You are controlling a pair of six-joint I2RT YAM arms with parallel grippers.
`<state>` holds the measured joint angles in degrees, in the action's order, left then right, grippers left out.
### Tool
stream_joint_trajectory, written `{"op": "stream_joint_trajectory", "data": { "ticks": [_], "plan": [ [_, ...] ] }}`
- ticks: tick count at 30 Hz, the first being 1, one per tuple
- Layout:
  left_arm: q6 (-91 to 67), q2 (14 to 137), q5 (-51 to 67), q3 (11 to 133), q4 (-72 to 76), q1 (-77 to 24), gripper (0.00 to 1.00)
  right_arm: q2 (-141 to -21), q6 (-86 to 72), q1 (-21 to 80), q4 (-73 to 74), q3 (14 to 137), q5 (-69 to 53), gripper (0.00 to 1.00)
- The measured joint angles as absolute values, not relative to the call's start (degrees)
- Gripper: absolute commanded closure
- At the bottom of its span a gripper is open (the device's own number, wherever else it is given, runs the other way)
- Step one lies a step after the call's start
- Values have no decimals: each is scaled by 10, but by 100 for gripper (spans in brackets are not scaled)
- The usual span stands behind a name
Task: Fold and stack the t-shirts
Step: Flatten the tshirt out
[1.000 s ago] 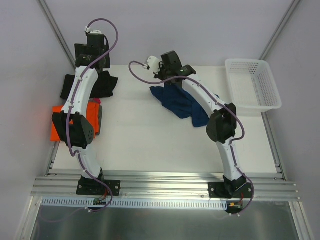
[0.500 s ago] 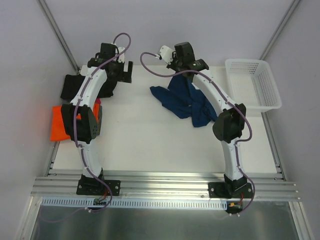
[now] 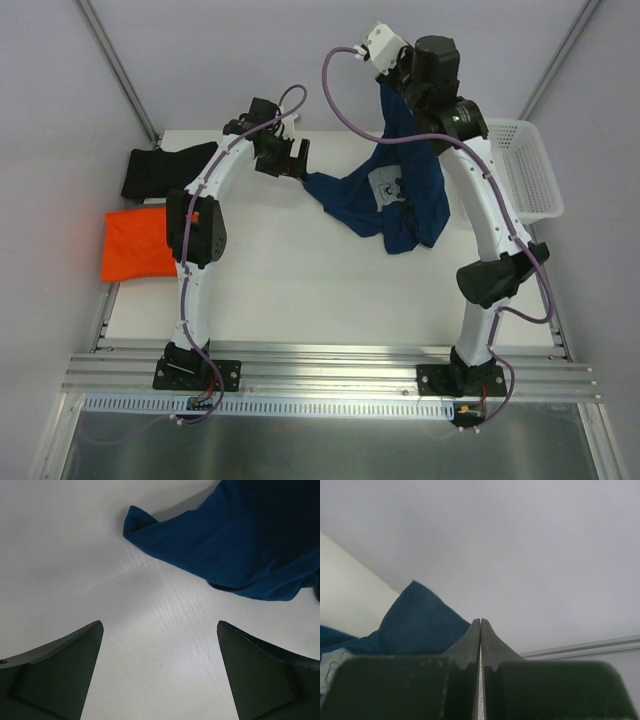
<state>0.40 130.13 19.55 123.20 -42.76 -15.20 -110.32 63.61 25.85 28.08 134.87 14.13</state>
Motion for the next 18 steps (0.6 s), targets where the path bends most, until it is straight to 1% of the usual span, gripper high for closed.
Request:
{"op": "stream_joint_trajectory", "data": {
  "ticks": [5,6,7,9,10,12,14,18],
  "plan": [
    [4,1301,204,1238,-425,-156,1,-1050,658,275,248,1350,148,99],
    [4,1302,205,1240,-427,-155,3,-1041,666,280,241,1350,150,99],
    [4,1302,207,1244,-428,-153,7,-1036,670,283,237,1350,150,99],
    [8,1303,214,1254,-428,-151,8,-1028,681,290,228,1350,153,99],
    [11,1303,222,1261,-427,-150,8,-1026,684,293,225,1350,155,99],
    [16,1306,230,1275,-427,-149,3,-1023,689,298,225,1350,157,99],
    [20,1311,236,1288,-423,-149,1,-1022,692,299,225,1350,161,100],
    [23,1318,236,1292,-423,-150,2,-1020,699,301,225,1350,163,99]
  ]
}}
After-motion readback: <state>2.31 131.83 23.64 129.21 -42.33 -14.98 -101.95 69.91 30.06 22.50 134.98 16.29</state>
